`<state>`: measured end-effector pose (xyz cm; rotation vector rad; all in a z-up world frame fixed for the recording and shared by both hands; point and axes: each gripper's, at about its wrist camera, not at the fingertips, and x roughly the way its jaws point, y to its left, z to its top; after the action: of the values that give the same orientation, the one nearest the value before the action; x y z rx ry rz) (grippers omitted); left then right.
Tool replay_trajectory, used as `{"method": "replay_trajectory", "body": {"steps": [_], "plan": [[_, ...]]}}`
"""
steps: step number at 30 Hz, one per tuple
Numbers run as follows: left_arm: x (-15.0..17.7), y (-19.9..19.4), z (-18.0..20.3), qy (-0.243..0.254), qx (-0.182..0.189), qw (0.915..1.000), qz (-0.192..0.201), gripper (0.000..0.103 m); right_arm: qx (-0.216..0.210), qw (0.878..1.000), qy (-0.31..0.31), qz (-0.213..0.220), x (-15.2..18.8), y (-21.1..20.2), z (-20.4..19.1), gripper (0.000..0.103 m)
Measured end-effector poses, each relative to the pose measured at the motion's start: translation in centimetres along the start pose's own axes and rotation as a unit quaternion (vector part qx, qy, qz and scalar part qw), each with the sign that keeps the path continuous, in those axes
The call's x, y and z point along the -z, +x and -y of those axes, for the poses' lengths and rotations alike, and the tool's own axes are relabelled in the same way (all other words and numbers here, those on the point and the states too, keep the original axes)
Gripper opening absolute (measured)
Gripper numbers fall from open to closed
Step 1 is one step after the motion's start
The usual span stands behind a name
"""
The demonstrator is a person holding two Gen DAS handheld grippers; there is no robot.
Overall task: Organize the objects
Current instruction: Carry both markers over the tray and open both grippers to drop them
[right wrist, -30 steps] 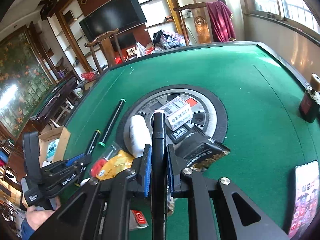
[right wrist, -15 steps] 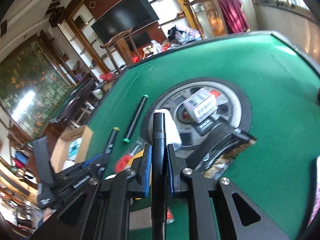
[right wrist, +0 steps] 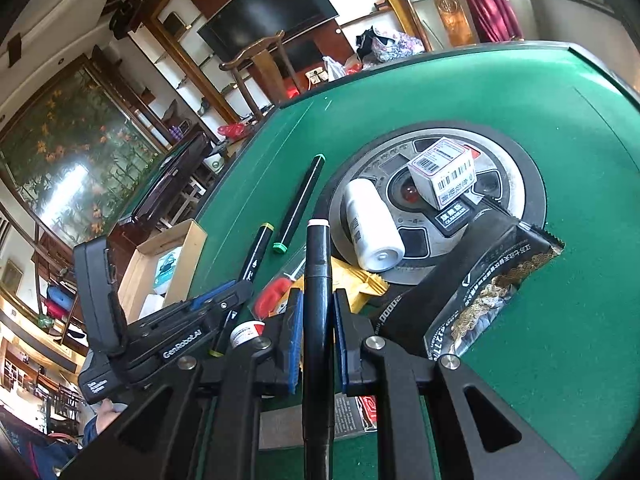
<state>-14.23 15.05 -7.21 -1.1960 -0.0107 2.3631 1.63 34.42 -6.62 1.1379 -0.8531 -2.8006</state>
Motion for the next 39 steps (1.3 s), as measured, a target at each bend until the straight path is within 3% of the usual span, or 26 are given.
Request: {"method": "replay_trajectory", "body": {"steps": [13,20,25,29,39], "plan": [[-0.4,-2.9,1.1,0.005,0.025,0.9989,0.039,0.014,0.012,1.000,-0.011,0.017,0.1,0.1,-0.6,0.013],[1.1,-8.2,0.2,-0.010,0.031,0.9961,0.082,0.014,-0.010,0.999,-0.017,0.030,0.4,-0.6,-3.4,0.013],[1.7,-12.8,-3.8,-0.049,0.034,0.9923,0.108,0.014,-0.042,0.998,-0.043,0.010,0.7,0.6,-8.0,0.013],[2.3,-15.6,-7.9,-0.080,0.011,0.9884,0.128,0.014,-0.063,0.995,-0.072,-0.010,0.6,2.3,-12.3,0.013],[4.3,-16.5,-17.4,-0.161,-0.040,0.9796,0.114,0.014,-0.087,0.987,-0.117,-0.075,0.4,9.1,-22.0,0.013]]}}
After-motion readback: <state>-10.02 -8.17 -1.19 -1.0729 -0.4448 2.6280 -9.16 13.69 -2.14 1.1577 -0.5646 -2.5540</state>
